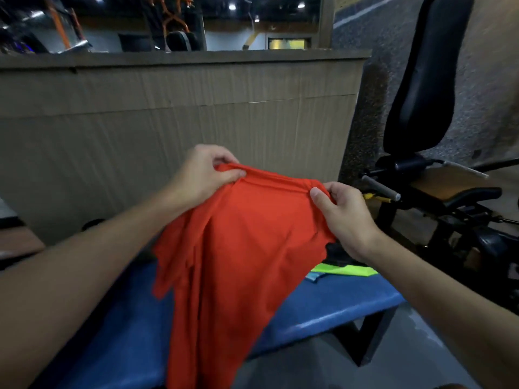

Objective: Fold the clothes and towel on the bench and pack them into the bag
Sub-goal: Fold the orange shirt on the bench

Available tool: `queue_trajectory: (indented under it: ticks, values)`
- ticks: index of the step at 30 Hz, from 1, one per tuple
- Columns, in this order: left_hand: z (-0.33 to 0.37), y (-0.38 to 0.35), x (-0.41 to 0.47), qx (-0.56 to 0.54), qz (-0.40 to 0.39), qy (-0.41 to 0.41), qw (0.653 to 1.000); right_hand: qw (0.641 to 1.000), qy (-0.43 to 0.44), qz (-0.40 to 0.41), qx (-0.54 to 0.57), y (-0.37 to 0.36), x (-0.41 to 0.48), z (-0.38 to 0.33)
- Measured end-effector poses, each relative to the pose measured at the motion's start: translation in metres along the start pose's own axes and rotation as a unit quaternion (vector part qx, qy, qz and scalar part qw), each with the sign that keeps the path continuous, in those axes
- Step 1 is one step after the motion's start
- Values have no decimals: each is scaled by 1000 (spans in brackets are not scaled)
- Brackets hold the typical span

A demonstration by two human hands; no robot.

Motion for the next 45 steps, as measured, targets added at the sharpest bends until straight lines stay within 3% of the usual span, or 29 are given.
queue_trajectory:
  ticks: [3, 6, 14, 20, 22, 25, 26, 28, 30, 32, 38, 45]
  values:
    - [4, -26, 65, 83, -26, -73, 994, 997, -25, 50, 49, -10, 38, 21]
    - [-8, -76, 103, 106, -37, -111, 988, 996, -20, 84, 28, -5, 70, 50]
    - [-119, -259, 94, 107, -121, -57, 985, 989, -78, 105, -72, 33, 129, 198]
    - [-157, -318, 69, 84, -148, -34, 985, 980, -105, 95, -142, 43, 129, 263]
    - [-152, -319, 61, 88, -124, -64, 986, 967, -65, 86, -229, 44, 128, 264]
    - [-132, -310, 37, 132, -69, -180, 972, 902, 102, 29, -417, 28, 113, 245]
    - [-126, -313, 25, 144, -80, -227, 960, 888, 141, -11, -437, 17, 106, 243]
    - [-129, -334, -2, 187, -181, -280, 924, 876, 140, -102, -449, -2, 94, 256]
    - [-149, -353, -22, 240, -280, -241, 898, 871, 83, -157, -458, -8, 87, 276]
    - [-162, -348, -31, 251, -310, -171, 901, 868, 54, -178, -460, -6, 80, 283]
    - [-154, -277, -53, 221, -260, -61, 938, 897, 56, -187, -397, -15, 56, 251]
    - [-176, -151, -117, 199, -174, 113, 958, 913, 116, -254, -298, -97, -6, 186]
Point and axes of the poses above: each hand's wrist, its own x-axis towards the middle knuckle, its own y-axis out of the back of the hand, z = x × y, the point moved 10 cm from there along x, towards the middle knuckle, and after that the axes turned 10 degrees about z, right-handed, at the moved point
